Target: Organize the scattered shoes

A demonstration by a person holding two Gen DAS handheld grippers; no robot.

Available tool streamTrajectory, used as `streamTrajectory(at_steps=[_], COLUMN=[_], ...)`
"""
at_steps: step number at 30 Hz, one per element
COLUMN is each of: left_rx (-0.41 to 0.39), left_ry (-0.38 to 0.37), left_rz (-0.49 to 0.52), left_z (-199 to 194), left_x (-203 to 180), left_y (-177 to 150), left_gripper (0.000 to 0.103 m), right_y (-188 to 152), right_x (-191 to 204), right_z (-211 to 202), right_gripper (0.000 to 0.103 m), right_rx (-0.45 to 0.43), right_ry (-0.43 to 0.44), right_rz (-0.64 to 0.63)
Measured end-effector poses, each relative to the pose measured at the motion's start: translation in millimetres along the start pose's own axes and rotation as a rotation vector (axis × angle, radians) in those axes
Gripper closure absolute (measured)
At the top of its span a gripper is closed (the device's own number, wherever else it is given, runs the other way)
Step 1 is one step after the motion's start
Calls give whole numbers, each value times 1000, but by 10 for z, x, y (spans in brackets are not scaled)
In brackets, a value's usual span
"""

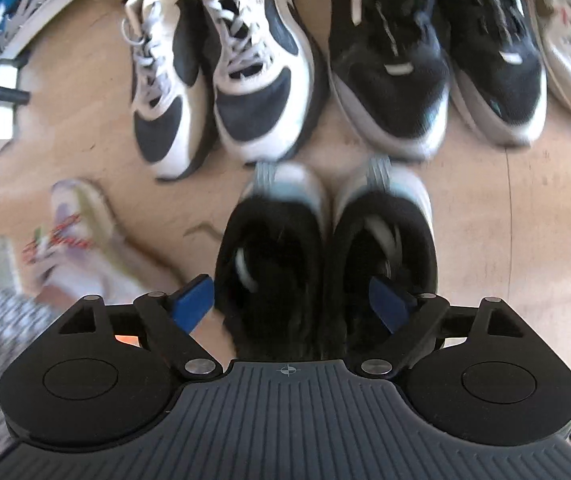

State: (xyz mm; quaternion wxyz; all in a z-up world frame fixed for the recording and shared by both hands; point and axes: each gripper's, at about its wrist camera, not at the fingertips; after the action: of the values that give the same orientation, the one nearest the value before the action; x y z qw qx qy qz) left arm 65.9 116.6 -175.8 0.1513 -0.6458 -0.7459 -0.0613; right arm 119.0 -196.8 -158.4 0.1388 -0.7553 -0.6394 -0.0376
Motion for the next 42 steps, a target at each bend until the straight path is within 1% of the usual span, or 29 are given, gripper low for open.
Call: streamTrajectory(at_steps=[1,3,6,9,10,11,14,15,17,18,20,21,22,23,25,26,28,29,31,32,33,34,35,36,37,41,42], left_rx=[-11,-73,-135,-158,-161,-171,-192,-178,-146,-148,-156,-159,-163,-167,-174,-177,-185,-172,-153,-149,-147,-143,-139,-135,-137,-153,-164], left_ry=[-2,-31,-130,-219,-228,-242,-233,-226,-212,-222,-246,-257,-269,-281,-304,-316,-339,-342,-328,-318,-305,-296,-288,-283,-282,-271,-262], left_rz=[20,104,199,301,320,366,427,429,430,427,423,420,418,416,411,408,403,397,391,387,380,371,362,349,333,275,260], left_z=[-85,-401,-699,-886,-944,-961,-848,-772,-614,-610,-614,-616,-618,-620,-625,-627,-631,-595,-533,-504,-473,-452,-433,-420,-424,-490,-521], left_x=[-52,-279,-592,-938,-984,-1090,-1280,-1307,-1355,-1372,-1406,-1423,-1440,-1457,-1491,-1508,-1543,-1544,-1526,-1510,-1484,-1449,-1415,-1383,-1349,-1214,-1172], left_y=[-24,-145,-265,-474,-509,-588,-657,-627,-556,-523,-458,-425,-392,-359,-293,-260,-195,-203,-218,-222,-223,-219,-216,-200,-184,-146,-145], left_gripper=[14,13,10,9,9,9,9,9,9,9,10,10,10,10,10,10,10,10,10,10,10,10,10,10,10,10,10], right_y=[29,86,172,291,384,478,781,889,1003,1033,1040,1019,1014,1024,1096,1143,1319,1366,1497,1543,1587,1608,1611,1601,1591,1381,1310], right_x=[-38,-114,-229,-352,-406,-461,-636,-757,-1012,-1162,-1498,-1636,-1708,-1734,-1748,-1732,-1709,-1709,-1696,-1676,-1653,-1626,-1586,-1535,-1484,-1195,-1072], right_z=[-12,-35,-70,-115,-145,-176,-245,-282,-343,-365,-383,-375,-367,-372,-414,-416,-370,-333,-208,-159,-122,-117,-132,-155,-179,-334,-366], right_gripper=[9,9,10,14,15,15,14,14,13,13,14,16,17,20,20,23,25,27,31,36,46,70,73,73,77,77,78], right_rx=[-10,-31,-61,-98,-119,-141,-203,-237,-289,-314,-359,-384,-405,-429,-512,-530,-518,-510,-490,-497,-512,-524,-523,-514,-504,-425,-393], right_ry=[-8,-25,-50,-81,-102,-123,-226,-238,-202,-168,-75,-27,0,10,23,25,12,11,8,-1,-14,-26,-42,-65,-88,-145,-174], right_rz=[6,19,38,44,26,7,-76,-60,68,166,403,494,540,551,521,498,450,443,421,398,359,326,291,249,207,22,-58])
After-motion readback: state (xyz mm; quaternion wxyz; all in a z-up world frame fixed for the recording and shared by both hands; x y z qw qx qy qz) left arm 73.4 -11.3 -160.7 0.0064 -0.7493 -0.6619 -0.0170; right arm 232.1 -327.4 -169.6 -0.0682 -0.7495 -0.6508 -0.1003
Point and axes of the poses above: each gripper's, at about its wrist camera, not at the fingertips, and z roughly the way its jaws point, x to its left, y to its top, and after that the axes turned 4 degrees about -z, right-handed
